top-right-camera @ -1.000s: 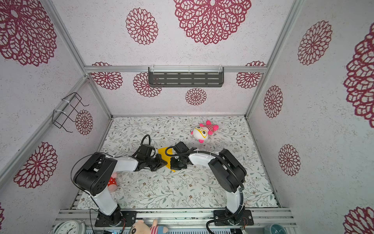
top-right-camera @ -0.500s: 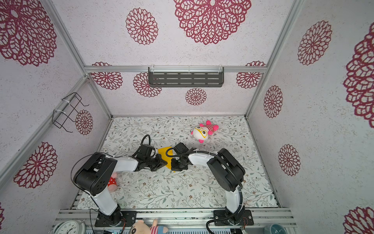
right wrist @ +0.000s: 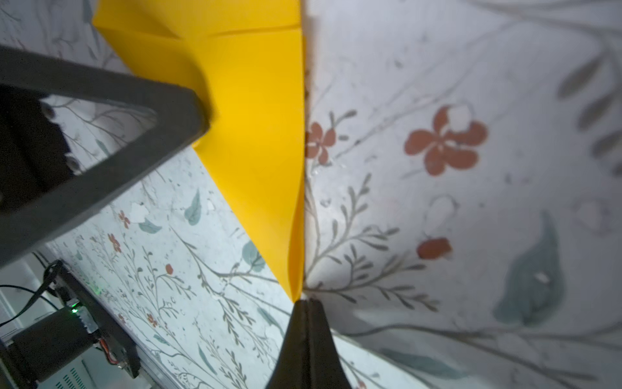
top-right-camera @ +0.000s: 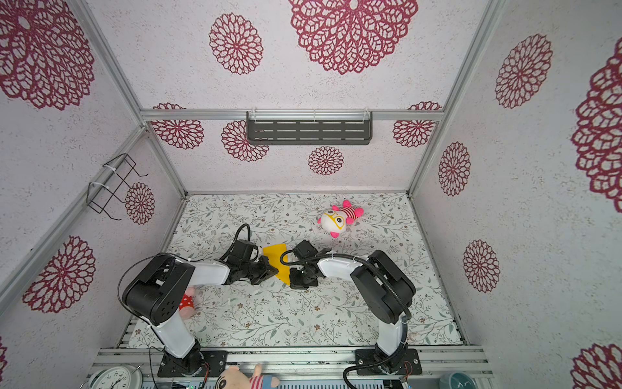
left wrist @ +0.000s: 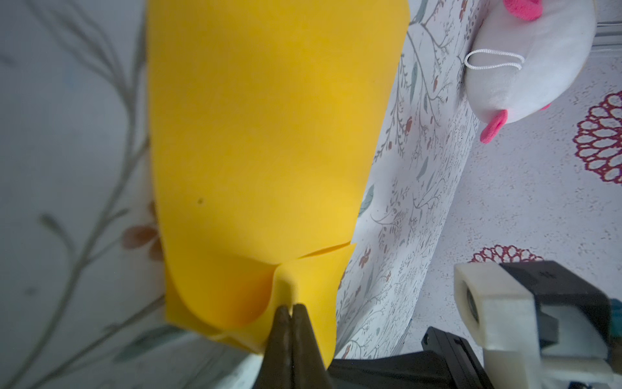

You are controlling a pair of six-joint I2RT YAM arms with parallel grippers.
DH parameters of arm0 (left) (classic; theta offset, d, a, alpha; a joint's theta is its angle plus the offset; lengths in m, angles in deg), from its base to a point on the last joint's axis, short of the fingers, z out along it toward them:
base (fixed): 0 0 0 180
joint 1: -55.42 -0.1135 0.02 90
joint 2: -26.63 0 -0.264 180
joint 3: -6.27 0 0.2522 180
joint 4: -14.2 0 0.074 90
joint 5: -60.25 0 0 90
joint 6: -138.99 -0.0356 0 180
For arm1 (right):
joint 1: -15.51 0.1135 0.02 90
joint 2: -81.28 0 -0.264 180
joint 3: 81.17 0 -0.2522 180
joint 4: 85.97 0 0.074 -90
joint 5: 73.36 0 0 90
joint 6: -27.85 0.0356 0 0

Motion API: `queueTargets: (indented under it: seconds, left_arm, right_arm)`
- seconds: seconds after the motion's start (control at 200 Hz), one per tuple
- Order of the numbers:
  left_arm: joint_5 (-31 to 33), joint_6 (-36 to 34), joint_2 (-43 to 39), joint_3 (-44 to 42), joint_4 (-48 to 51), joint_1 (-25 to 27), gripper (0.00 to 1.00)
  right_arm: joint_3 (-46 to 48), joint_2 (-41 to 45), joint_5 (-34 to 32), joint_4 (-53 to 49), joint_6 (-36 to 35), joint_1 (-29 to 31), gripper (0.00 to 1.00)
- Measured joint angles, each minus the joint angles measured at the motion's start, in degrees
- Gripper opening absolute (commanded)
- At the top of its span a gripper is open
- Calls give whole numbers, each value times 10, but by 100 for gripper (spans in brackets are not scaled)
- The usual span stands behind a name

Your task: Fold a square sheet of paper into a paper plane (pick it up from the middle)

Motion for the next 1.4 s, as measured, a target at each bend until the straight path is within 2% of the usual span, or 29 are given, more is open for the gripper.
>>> queueTargets:
  seconds: [0.24,0.625,0.846,1.026,1.401]
  left_arm:
    - [-1,-7,0,11,20,0,0]
    - [-2,-25,1,23,39,0,0]
    - [-1,-51,1,45,75,0,7]
    - [20,-80,-14,61,132,0,11]
    - [66,-113,-24,76,198,0,9]
  right_arm:
    - [-16,10,9,33,-3,0,8]
    - [-51,-47,10,43,2,0,10]
    - [-53,-52,9,34,2,-1,9]
    - [-53,-52,9,35,2,-1,9]
    - [-59,-57,10,29,2,-1,9]
